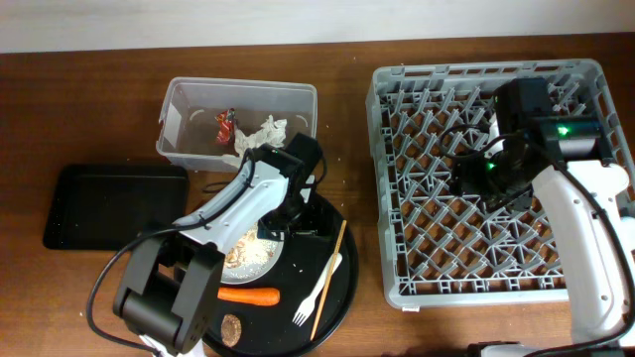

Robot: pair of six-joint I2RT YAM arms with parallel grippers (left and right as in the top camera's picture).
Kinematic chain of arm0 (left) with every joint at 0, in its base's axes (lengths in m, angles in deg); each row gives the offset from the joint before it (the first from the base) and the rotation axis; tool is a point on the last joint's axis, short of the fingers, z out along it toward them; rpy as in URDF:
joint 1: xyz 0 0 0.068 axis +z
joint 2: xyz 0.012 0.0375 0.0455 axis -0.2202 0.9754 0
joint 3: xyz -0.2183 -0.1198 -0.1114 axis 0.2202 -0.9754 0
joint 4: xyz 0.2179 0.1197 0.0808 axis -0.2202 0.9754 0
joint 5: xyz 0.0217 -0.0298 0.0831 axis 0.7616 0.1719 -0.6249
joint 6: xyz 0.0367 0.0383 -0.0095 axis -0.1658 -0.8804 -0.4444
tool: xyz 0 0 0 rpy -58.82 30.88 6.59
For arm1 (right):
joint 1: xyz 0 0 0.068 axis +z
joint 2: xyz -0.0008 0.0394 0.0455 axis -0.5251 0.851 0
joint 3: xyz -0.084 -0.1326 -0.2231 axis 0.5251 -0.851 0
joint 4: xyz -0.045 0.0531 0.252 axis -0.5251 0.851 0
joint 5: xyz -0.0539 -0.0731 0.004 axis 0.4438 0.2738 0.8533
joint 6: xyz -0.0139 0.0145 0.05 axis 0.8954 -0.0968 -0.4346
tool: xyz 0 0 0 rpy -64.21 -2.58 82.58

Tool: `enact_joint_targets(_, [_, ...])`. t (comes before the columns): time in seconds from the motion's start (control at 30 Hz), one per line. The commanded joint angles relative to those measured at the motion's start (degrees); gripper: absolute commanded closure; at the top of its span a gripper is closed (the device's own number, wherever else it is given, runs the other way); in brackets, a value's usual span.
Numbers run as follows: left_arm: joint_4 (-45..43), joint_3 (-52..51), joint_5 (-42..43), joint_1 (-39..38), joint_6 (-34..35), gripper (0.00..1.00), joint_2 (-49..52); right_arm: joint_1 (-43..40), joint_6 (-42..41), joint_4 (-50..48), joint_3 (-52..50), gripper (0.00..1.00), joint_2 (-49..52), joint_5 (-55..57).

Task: Sort waste into correct bins and load items into the dishwasher rack
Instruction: 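Reach the left gripper to the white plate rim and grasp it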

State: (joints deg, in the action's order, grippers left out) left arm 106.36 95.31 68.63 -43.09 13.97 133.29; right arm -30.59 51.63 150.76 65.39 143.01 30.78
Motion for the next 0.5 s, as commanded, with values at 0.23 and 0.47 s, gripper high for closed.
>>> enact_joint_targets(0.23, [-8.5,-6.8,-1.6,0.0,1.3,0.01,0.5,-0.3,0.1,0.8,-0.3,0.25,-0.7,1.1])
enact_joint_targets(0.47, [-9.8,-7.8,-4.9,0.0,1.1,0.01,0.5,-0.3,0.1,0.9,-0.3,0.25,-0.7,1.1])
